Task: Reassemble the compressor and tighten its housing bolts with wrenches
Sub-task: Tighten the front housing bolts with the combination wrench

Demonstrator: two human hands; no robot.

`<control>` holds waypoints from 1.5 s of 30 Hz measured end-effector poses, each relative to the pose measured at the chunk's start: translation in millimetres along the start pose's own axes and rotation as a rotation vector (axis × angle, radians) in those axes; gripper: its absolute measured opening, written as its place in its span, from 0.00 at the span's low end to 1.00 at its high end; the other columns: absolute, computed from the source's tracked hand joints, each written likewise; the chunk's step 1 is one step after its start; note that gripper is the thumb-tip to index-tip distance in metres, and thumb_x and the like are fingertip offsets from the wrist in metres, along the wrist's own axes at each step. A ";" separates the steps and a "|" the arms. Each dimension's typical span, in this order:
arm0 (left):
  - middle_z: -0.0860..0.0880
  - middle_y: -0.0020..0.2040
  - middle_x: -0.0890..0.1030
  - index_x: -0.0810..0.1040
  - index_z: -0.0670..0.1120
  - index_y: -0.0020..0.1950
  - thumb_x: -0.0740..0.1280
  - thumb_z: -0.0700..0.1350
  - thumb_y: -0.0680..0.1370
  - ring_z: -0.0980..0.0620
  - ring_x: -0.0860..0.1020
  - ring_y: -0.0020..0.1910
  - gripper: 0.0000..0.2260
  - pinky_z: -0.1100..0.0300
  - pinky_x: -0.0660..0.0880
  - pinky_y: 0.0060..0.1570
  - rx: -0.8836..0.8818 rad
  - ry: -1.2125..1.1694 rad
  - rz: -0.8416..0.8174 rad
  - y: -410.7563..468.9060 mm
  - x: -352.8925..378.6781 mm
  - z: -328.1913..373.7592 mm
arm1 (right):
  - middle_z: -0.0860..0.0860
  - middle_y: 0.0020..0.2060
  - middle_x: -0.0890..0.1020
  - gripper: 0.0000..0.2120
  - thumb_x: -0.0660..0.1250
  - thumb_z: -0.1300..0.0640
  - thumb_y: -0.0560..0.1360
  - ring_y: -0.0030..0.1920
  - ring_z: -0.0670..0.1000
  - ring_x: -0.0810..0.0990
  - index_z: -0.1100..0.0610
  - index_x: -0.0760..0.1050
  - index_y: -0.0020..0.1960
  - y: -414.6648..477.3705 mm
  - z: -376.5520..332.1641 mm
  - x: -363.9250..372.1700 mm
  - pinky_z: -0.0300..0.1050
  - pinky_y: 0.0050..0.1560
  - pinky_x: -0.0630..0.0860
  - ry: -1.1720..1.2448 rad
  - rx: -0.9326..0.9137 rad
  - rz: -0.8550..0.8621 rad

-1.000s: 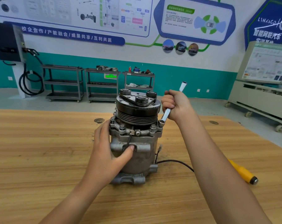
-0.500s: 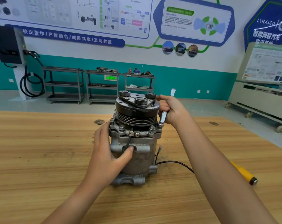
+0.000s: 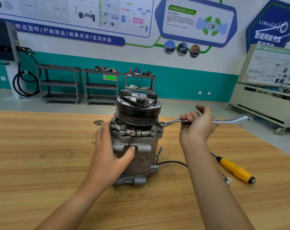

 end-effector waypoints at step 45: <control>0.58 0.61 0.61 0.59 0.56 0.67 0.71 0.52 0.68 0.65 0.62 0.60 0.32 0.64 0.61 0.60 -0.001 -0.010 0.019 -3.4 -0.7 2.4 | 0.42 0.24 0.71 0.15 0.57 0.56 0.76 0.23 0.42 0.66 0.61 0.71 0.33 -109.3 -23.5 62.3 0.35 0.24 0.62 -0.232 -0.792 -0.608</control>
Point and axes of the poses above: each hand's wrist, its own y-axis towards the middle knuckle, its own x-axis out of the palm, z = x × y, the point moved 6 cm from there along y, towards the middle knuckle
